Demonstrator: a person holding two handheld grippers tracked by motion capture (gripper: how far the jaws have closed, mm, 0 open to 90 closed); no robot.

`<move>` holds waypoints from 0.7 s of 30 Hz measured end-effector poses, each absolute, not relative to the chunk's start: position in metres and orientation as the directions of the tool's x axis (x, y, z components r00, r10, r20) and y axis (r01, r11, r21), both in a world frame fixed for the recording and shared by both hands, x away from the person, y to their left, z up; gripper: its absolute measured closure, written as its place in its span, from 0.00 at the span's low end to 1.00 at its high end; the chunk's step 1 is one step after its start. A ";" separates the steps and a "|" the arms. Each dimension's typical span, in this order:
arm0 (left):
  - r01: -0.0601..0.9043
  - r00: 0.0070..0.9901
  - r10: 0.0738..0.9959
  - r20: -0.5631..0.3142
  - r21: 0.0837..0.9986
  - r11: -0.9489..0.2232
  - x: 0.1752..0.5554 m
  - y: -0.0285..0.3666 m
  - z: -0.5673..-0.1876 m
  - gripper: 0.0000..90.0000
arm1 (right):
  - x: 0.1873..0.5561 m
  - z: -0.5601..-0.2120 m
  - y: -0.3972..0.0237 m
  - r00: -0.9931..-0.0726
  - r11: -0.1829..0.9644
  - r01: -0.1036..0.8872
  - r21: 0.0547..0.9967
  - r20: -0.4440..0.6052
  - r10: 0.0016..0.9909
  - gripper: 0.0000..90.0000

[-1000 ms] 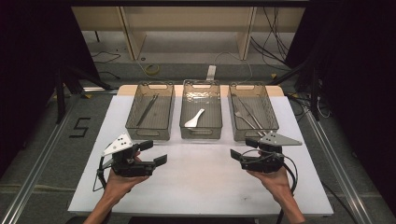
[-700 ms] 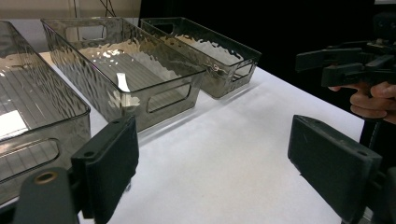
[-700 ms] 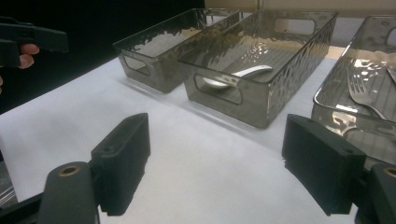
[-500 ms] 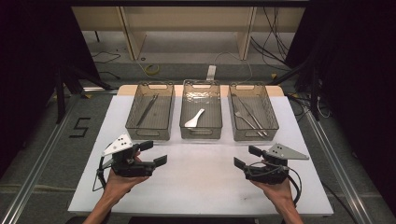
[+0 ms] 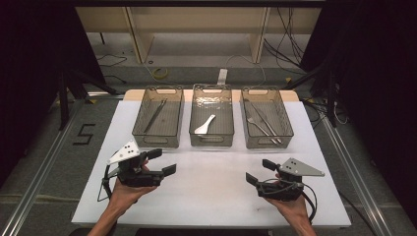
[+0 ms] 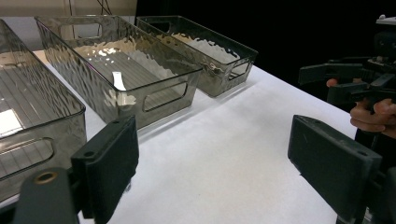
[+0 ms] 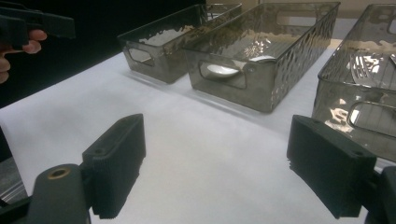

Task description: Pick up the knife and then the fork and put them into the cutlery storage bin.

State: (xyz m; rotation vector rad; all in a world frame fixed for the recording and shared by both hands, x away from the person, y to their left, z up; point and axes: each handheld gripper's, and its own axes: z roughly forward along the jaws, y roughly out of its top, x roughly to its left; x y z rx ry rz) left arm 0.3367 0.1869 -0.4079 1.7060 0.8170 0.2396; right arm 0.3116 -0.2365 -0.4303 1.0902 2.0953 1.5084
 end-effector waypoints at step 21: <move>0.391 0.744 0.619 -0.252 0.915 -0.098 0.336 0.186 -0.408 0.18 | 0.307 -0.434 -0.238 -0.643 0.149 0.380 0.913 0.145 0.752 0.22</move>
